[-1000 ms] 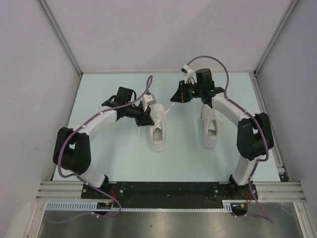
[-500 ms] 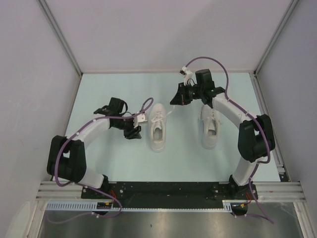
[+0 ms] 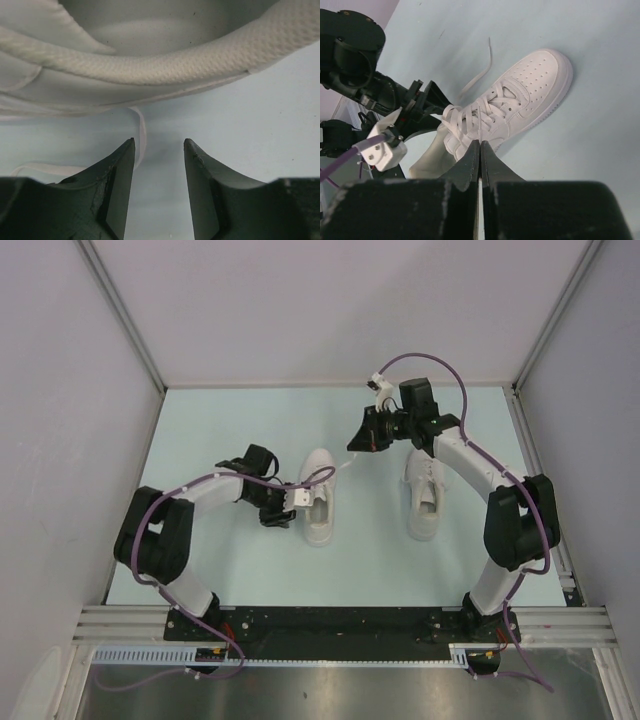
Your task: Tie the shoes
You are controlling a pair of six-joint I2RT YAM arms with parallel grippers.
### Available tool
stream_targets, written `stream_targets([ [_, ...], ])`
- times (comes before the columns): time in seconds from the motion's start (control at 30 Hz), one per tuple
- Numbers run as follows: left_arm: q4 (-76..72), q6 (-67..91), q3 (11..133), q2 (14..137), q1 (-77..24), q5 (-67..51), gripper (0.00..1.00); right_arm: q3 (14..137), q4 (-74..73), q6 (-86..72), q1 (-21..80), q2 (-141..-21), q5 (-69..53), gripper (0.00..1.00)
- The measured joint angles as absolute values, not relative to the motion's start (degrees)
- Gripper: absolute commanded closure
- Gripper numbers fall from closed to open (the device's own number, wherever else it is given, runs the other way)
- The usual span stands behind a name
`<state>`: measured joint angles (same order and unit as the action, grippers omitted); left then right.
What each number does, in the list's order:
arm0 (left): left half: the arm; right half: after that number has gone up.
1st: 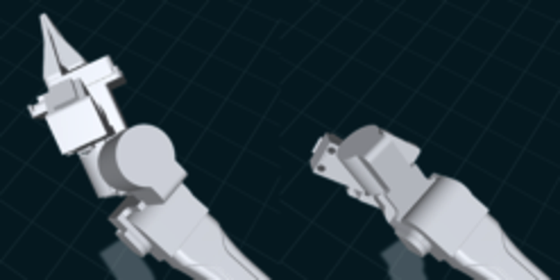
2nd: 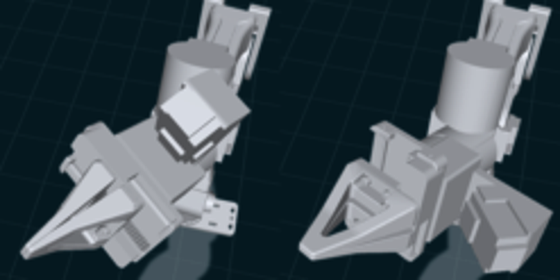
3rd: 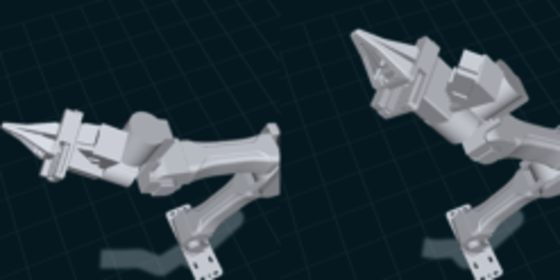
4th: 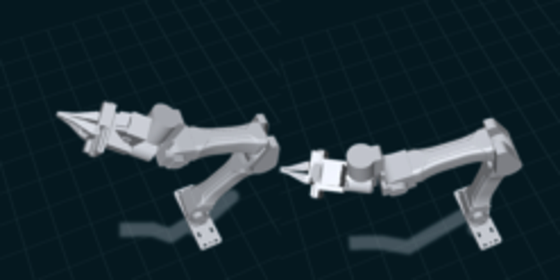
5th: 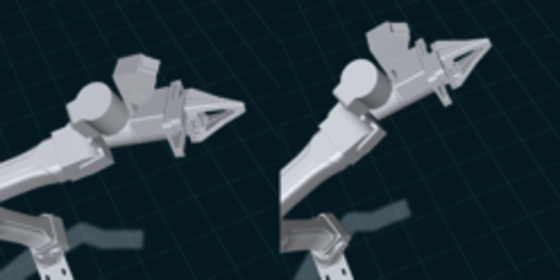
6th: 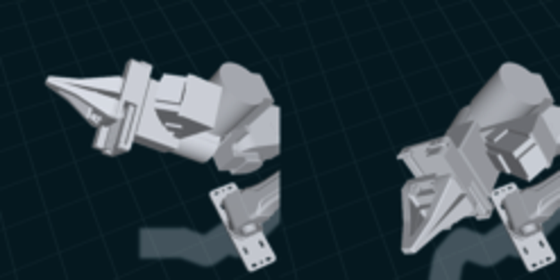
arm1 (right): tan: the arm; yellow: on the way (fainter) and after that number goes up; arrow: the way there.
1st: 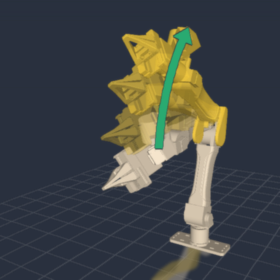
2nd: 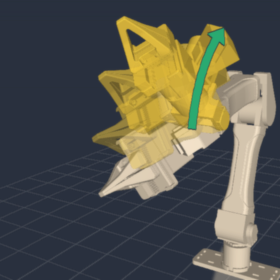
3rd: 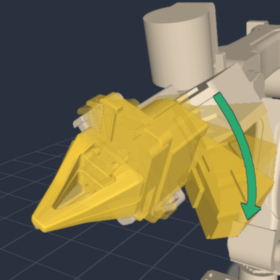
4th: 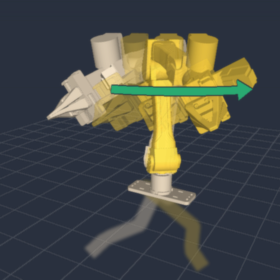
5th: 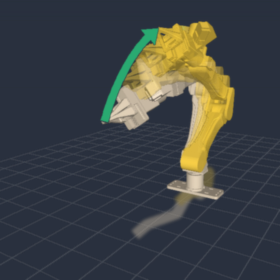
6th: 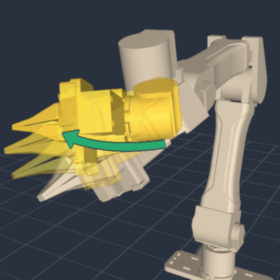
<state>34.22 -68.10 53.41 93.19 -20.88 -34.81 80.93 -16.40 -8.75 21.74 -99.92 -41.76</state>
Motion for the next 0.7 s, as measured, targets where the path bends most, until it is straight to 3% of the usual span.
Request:
stream_targets([
  [0.07,33.45,-68.42,53.63,94.61,-21.61,-33.63,0.52,80.93,-16.51,-8.73,21.71,-99.92,-41.93,1.0],
  [0.13,32.67,-68.73,53.76,95.77,-22.41,-31.94,0.61,80.93,-16.62,-8.73,21.71,-99.9,-42.02,1.0],
  [0.17,32.62,-69.06,54.04,96.27,-22.83,-31.51,0.67,80.93,-16.78,-8.73,21.71,-99.9,-42.13,1.0],
  [0.2,32.4,-69.1,54.26,96.4,-23.22,-30.89,0.82,80.93,-16.86,-8.73,21.71,-99.85,-42.13,1.0],
  [0.23,32.21,-69.19,54.52,96.53,-23.57,-30.11,0.9,80.93,-16.99,-8.73,21.69,-99.85,-42.17,1.0],
  [0.3,32.27,-69.21,54.87,96.73,-23.9,-28.99,1.0,80.93,-17.12,-8.54,21.65,-99.79,-42.35,1.0],
  [0.5,34.13,-66.11,54.98,94.17,-20.95,-29.52,1.0,80.93,-18.11,-7.9,21.63,-99.13,-42.52,1.0],
  [0.7,34.46,-53.69,59.0,81.01,-12.56,-34.81,1.0,80.93,-18.65,-7.35,21.5,-97.82,-42.5,1.0],
])
